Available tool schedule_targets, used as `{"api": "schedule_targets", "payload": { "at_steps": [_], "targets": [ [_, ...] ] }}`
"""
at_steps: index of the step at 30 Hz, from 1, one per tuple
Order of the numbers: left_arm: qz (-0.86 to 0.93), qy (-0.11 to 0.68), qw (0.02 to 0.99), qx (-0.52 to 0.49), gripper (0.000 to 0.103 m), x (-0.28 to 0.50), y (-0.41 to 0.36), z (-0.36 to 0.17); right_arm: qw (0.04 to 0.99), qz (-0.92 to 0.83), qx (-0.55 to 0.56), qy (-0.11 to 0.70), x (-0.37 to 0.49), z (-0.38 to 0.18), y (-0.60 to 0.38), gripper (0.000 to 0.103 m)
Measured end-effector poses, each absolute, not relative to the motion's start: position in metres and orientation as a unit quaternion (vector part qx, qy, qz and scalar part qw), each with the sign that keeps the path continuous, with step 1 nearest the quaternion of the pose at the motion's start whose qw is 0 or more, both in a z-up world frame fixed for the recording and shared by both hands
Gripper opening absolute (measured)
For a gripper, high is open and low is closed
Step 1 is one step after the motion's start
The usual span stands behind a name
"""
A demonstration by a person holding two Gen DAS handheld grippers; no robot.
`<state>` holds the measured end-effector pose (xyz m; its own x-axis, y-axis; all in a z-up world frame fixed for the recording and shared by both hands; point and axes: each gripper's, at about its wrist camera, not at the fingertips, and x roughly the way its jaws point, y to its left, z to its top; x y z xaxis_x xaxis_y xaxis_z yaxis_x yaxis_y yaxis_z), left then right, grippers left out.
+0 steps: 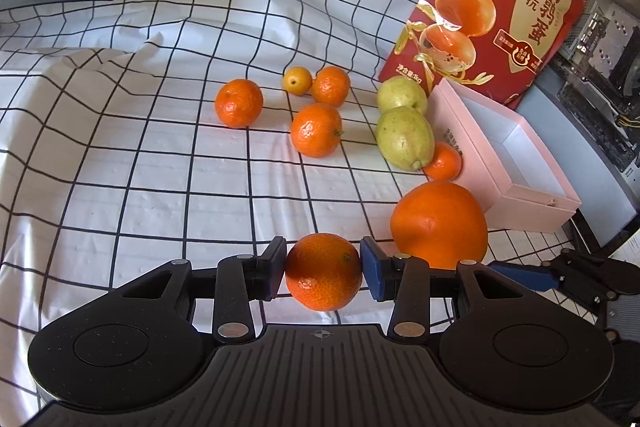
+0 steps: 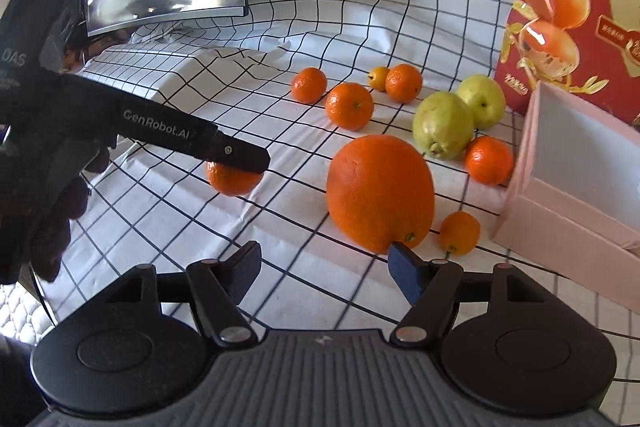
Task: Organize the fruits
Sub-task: 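Grasp the large orange with the right tool while the left tool holds the tangerine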
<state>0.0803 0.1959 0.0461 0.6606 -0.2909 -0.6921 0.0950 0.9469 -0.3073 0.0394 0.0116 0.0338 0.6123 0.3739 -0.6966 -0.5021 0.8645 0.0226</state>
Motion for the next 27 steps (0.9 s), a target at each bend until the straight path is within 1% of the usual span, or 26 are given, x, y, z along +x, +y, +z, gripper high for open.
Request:
{"api": "schedule_targets", "payload": {
  "at_steps": [4,7,9,11,14,16,17,20,27],
  "targets": [
    [-0.104,0.397,0.903,-0.124,0.046,0.077,0.196,0.047,0.905,0.222,-0.075,0.354,0.038,0.042,-0.004,0.071],
    [-0.098,0.398,0.903,-0.127,0.046,0.075,0.199,0.046,0.915,0.2,-0.042,0.347,0.045,0.047,-0.016,0.072],
    [-0.094,0.398,0.903,-0.129,0.046,0.073,0.202,0.046,0.919,0.188,-0.014,0.346,0.053,0.049,-0.022,0.076],
    [-0.09,0.399,0.903,-0.13,0.046,0.07,0.206,0.046,0.921,0.18,0.002,0.347,0.065,0.049,-0.022,0.076],
    [-0.081,0.397,0.904,-0.134,0.046,0.065,0.213,0.048,0.913,0.185,-0.011,0.363,0.08,0.042,-0.011,0.076],
    [-0.07,0.395,0.906,-0.139,0.046,0.061,0.221,0.049,0.905,0.199,-0.013,0.376,0.083,0.037,-0.001,0.073],
    [-0.065,0.394,0.906,-0.143,0.046,0.06,0.224,0.049,0.907,0.198,-0.022,0.372,0.082,0.037,0.005,0.074],
    [-0.051,0.394,0.905,-0.151,0.046,0.057,0.234,0.048,0.917,0.21,-0.065,0.332,0.073,0.043,0.024,0.069],
    [-0.035,0.389,0.906,-0.16,0.046,0.051,0.245,0.049,0.91,0.28,-0.128,0.279,0.064,0.058,0.061,0.069]
  ]
}}
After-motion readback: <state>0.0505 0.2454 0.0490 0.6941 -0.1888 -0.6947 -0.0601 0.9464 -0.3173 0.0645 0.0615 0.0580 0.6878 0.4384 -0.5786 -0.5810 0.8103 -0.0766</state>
